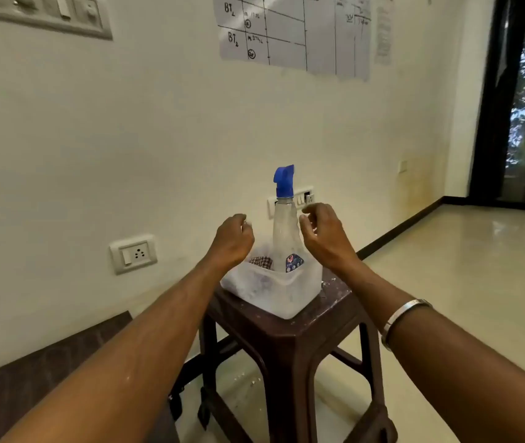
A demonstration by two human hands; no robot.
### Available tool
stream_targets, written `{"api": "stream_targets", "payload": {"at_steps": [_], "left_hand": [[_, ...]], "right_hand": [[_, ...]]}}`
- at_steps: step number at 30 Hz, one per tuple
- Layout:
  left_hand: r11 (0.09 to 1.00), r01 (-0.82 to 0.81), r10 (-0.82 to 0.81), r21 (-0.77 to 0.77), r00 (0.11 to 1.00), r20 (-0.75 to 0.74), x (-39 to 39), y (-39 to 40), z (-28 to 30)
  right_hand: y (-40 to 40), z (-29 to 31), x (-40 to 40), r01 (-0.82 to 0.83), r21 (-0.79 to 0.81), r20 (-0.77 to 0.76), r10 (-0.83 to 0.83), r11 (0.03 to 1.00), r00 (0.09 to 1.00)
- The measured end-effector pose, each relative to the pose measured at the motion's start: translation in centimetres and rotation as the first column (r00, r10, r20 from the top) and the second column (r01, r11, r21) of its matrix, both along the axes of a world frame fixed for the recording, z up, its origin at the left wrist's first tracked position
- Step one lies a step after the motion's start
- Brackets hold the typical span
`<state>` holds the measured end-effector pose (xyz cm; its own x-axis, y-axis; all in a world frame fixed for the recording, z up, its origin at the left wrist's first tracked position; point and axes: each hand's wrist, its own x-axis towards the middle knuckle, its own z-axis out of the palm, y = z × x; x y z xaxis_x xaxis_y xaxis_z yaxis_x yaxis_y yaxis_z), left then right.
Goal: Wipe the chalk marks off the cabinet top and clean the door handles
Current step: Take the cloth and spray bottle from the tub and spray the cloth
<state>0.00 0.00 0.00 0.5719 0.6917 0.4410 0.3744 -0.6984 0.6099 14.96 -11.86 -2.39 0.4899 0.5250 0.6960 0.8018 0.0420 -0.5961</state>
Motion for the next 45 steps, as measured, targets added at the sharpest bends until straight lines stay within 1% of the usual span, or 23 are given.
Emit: {"api": "stream_targets", "payload": {"at_steps": [4,7,10,15,19,21,23,26,29,31,33,36,39,42,44,45], "left_hand": [[0.999,-0.011,0.017,0.031,0.978,-0.21,1.3,1.8,-0.6],[0.999,-0.027,0.036,0.027,0.919,-0.392,3.0,2.8,-0.4],[0.997,-0.06,0.081,0.054,0.805,-0.587,4.3,3.4,-1.0],[0.99,-0.069,0.141,0.125,0.615,-0.776,5.9,4.1,-1.9],[0.993,-0.105,0.091,0.05,0.435,-0.896,6.8,5.1,-2.3],[0.992,-0.123,0.064,0.017,0.39,-0.918,7.1,5.4,-2.4],[0.992,-0.124,0.047,0.001,0.367,-0.929,7.2,5.4,-2.2],[0.996,-0.09,0.034,0.005,0.328,-0.944,7.3,5.5,-2.0],[0.997,-0.077,0.005,-0.019,0.306,-0.952,7.6,5.7,-2.2],[0.998,-0.06,-0.001,-0.021,0.321,-0.947,7.5,5.3,-1.9],[0.999,-0.04,-0.019,-0.036,0.365,-0.931,7.5,5.1,-1.7],[0.994,-0.053,-0.065,-0.096,0.42,-0.905,7.4,5.4,-1.5],[0.984,-0.084,-0.108,-0.156,0.409,-0.906,7.3,5.3,-1.2],[0.97,-0.102,-0.169,-0.222,0.375,-0.912,7.6,5.5,-1.5],[0.962,-0.141,-0.17,-0.236,0.369,-0.914,8.0,5.7,-2.0],[0.967,-0.146,-0.147,-0.211,0.357,-0.922,8.0,5.4,-2.1]], "right_hand": [[1.7,1.0,-1.1,-0.169,-0.042,-0.188,0.158,0.985,0.969],[3.0,1.5,-1.0,-0.231,-0.015,-0.284,0.218,0.973,0.934],[4.1,1.8,-0.9,-0.262,0.03,-0.317,0.258,0.965,0.913],[5.2,1.8,-1.0,-0.31,0.109,-0.387,0.327,0.945,0.862],[5.6,2.3,-1.2,-0.362,0.121,-0.41,0.378,0.924,0.83],[5.4,2.7,-1.4,-0.374,0.096,-0.412,0.379,0.923,0.829],[5.1,3.0,-1.4,-0.376,0.077,-0.419,0.372,0.923,0.828],[4.7,3.2,-1.1,-0.381,0.091,-0.441,0.38,0.92,0.813],[4.6,3.2,-1.1,-0.387,0.078,-0.444,0.38,0.919,0.812],[4.6,3.2,-1.0,-0.397,0.075,-0.441,0.387,0.915,0.81],[4.4,3.5,-1.1,-0.406,0.074,-0.45,0.394,0.911,0.801],[4.3,4.0,-1.3,-0.402,0.067,-0.479,0.383,0.913,0.79],[4.2,4.1,-1.4,-0.389,0.064,-0.482,0.37,0.919,0.794],[4.3,4.0,-1.3,-0.343,0.071,-0.483,0.333,0.937,0.81],[4.5,3.9,-1.5,-0.331,0.072,-0.475,0.325,0.941,0.818],[4.6,3.9,-1.5,-0.333,0.074,-0.473,0.326,0.94,0.818]]}}
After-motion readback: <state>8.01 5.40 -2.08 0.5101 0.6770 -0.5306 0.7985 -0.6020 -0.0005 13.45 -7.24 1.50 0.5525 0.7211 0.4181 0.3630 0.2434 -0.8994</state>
